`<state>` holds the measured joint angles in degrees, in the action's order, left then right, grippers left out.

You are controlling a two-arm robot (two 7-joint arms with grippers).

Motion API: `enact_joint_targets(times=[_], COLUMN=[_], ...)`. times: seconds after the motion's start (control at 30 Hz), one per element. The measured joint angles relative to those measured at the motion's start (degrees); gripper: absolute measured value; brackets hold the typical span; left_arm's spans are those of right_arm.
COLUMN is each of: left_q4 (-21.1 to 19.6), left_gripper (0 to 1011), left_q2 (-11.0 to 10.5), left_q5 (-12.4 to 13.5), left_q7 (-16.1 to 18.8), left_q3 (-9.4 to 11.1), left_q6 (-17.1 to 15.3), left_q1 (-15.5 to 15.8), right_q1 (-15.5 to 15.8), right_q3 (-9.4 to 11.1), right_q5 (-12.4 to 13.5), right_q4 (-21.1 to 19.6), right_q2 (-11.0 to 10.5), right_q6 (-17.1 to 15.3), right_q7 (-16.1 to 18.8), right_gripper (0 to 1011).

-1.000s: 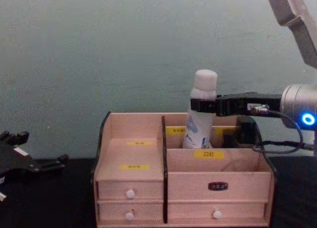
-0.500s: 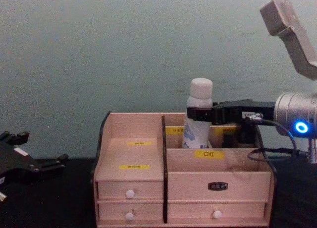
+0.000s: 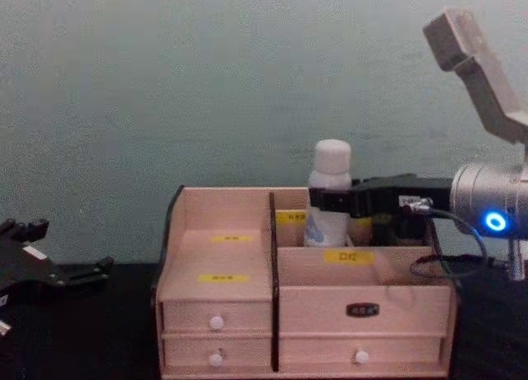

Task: Pick up the facial cleanser and watermelon frost from the table and place them into the tiered storage box.

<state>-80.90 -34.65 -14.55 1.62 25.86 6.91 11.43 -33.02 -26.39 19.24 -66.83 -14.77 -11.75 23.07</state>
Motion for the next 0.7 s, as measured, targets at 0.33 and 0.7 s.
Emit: enact_joint_targets(times=[0.33, 0.7], left_q4=[0.0, 0.0], left_gripper=[1002, 1001], left_q2=[0.0, 0.0], left_q5=[0.0, 0.0], left_q7=[0.0, 0.0], left_q3=[0.0, 0.0], left_q6=[0.0, 0.0], left_q1=[0.0, 0.0], right_q1=[0.0, 0.1], right_q3=[0.2, 0.5], right_q5=[-0.8, -1.3], right_q4=[0.8, 1.4], right_q2=[0.5, 0.8], right_q6=[0.0, -0.2], right_q7=[0.0, 0.1], right_gripper=[593, 593])
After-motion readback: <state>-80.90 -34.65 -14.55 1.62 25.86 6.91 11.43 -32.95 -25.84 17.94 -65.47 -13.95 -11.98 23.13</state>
